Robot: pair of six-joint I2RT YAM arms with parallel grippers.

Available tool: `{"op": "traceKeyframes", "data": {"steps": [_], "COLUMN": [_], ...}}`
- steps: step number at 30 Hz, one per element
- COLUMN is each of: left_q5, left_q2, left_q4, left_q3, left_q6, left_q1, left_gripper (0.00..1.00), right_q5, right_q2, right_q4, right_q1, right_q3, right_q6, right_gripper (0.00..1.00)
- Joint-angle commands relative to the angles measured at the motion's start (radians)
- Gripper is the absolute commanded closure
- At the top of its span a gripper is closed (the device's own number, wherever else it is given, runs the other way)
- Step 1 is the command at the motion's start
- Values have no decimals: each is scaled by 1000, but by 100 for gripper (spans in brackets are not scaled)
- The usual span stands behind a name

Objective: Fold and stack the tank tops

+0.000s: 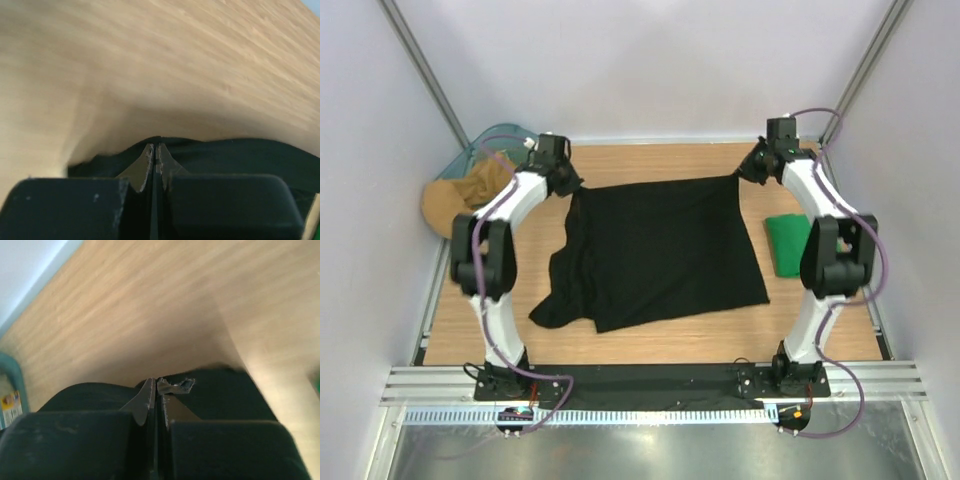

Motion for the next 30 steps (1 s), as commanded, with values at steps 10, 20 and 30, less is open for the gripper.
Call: {"op": "traceKeyframes", "data": {"steps": [10,20,30], "left_q5": [69,-50,-135], "left_q2": [678,112,-462], "left_q4": [-116,26,10], "left_q3": [871,242,-458], "left_q6": [-10,67,-88], "left_q1": [79,-16,-174], "left_gripper": [34,9,14], "right_q5": [41,16,194], "right_q2": [631,71,-531], "right_q4": [145,307,123], "right_q1": [-22,-20,-19], "right_q3": [684,-75,-641], "right_q6": [124,58,12], "right_gripper": [16,26,46]}}
